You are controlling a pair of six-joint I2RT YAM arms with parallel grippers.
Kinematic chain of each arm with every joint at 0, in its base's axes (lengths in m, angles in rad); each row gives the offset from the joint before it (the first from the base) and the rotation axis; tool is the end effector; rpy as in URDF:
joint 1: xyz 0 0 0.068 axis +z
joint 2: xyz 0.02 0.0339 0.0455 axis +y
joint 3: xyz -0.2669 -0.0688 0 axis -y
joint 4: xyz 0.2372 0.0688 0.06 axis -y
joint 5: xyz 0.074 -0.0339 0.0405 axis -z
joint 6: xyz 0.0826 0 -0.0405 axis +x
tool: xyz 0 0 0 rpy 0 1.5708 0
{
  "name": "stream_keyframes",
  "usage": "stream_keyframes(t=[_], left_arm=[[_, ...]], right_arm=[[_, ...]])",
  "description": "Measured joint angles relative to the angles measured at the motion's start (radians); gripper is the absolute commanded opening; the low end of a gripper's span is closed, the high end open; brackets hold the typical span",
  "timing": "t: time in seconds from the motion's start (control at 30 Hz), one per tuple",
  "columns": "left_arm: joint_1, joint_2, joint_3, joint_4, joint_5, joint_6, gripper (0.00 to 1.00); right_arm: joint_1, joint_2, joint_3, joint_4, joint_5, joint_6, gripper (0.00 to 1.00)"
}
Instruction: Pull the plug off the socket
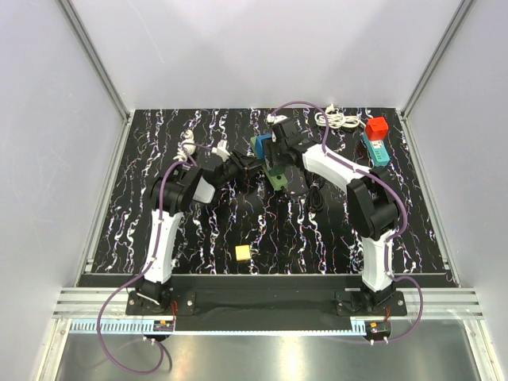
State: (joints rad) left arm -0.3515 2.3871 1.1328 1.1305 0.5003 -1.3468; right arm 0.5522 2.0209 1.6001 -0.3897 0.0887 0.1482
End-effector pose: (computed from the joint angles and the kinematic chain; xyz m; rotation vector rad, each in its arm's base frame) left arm 0.4470 -0.2061 0.0715 -0.5421 1.9163 -1.6161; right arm 0.4166 0.2481 0.1984 -0.4378 2.3488 0.2279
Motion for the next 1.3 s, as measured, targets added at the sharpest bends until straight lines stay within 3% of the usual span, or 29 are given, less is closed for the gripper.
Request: stream_keyframes(t=[0.13, 0.43, 0.83, 1.0, 1.3], left_arm=[[-0.001, 0.004, 0.013, 0.001, 0.000, -0.001, 0.43], [-0.003, 0.018, 0.032, -0.011, 0.003, -0.010, 0.00], [-0.028, -0.054, 0.039, -0.163, -0.047, 0.097, 0.00], [-0.036, -0.071, 0.039, -0.147, -0.069, 0.100, 0.00], [-0.042, -0.072, 0.035, -0.141, -0.092, 0.101, 0.00]], right_arm=[[-0.002, 0.000, 0.000, 0.005, 0.000, 0.006, 0.00], [-0.006, 0.002, 0.000, 0.003, 0.003, 0.026, 0.00], [-0.006, 0.005, 0.045, -0.069, 0.054, 0.095, 0.00], [-0.009, 0.008, 0.113, -0.145, 0.076, 0.135, 0.00], [-0.080, 0.008, 0.094, -0.153, -0.041, 0.268, 0.00]])
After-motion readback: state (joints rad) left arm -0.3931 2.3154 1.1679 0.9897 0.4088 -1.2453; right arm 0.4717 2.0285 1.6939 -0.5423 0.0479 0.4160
